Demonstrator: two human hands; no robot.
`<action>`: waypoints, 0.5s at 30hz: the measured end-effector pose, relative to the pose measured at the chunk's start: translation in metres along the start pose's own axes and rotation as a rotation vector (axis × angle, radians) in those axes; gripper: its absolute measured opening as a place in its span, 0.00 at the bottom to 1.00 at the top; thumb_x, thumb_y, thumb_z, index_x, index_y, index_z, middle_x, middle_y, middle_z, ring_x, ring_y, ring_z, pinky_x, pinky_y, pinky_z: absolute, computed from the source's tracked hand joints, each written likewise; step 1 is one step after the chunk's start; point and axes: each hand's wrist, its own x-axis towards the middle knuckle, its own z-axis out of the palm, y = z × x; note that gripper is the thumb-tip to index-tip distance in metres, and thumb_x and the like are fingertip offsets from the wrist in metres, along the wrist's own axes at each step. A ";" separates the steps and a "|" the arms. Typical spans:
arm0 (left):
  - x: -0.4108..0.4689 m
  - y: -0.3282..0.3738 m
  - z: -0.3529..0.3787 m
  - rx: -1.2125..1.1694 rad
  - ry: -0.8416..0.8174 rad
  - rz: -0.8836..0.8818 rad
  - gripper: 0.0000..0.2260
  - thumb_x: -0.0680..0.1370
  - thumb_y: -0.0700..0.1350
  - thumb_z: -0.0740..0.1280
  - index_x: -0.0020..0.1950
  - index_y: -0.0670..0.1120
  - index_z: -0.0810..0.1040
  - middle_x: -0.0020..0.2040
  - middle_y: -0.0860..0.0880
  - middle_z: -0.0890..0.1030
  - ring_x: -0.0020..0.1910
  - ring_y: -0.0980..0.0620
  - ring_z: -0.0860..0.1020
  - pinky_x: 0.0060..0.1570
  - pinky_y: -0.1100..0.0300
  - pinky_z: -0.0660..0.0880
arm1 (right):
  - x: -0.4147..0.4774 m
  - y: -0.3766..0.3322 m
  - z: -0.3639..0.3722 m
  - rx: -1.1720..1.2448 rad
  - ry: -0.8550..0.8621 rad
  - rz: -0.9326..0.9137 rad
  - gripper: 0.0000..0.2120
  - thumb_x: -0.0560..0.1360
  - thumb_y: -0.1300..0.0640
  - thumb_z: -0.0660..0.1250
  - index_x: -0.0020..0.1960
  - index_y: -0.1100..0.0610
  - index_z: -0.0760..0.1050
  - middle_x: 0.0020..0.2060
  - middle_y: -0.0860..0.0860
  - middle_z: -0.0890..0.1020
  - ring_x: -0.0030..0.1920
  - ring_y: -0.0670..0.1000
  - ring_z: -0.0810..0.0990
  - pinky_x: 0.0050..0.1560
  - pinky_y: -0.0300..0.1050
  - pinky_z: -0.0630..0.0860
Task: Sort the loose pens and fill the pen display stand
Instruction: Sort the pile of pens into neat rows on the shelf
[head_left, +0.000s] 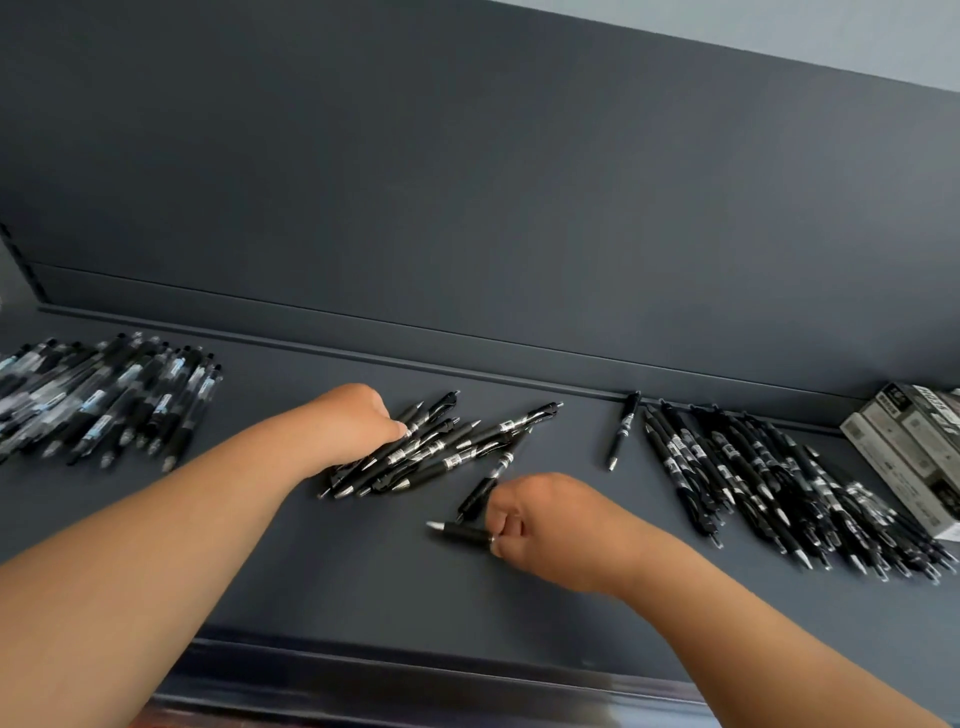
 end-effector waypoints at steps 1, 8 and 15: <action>0.002 0.001 0.001 -0.018 -0.016 0.003 0.07 0.76 0.50 0.65 0.44 0.49 0.70 0.41 0.46 0.70 0.39 0.49 0.67 0.39 0.59 0.63 | 0.000 0.002 -0.003 0.040 0.032 0.044 0.04 0.74 0.54 0.66 0.47 0.53 0.77 0.41 0.46 0.79 0.41 0.46 0.73 0.42 0.39 0.70; 0.003 0.020 0.011 -0.073 -0.072 -0.012 0.13 0.74 0.53 0.70 0.51 0.47 0.72 0.50 0.46 0.75 0.48 0.47 0.75 0.50 0.53 0.77 | 0.025 0.037 -0.015 0.421 0.356 0.473 0.06 0.74 0.55 0.66 0.48 0.57 0.75 0.40 0.50 0.80 0.41 0.51 0.78 0.44 0.44 0.75; -0.005 0.042 0.038 0.231 -0.005 0.138 0.36 0.67 0.68 0.67 0.70 0.53 0.65 0.65 0.49 0.67 0.65 0.47 0.67 0.60 0.54 0.68 | 0.016 0.045 -0.005 0.122 0.428 0.427 0.22 0.78 0.49 0.63 0.70 0.53 0.66 0.65 0.51 0.70 0.65 0.55 0.66 0.64 0.48 0.67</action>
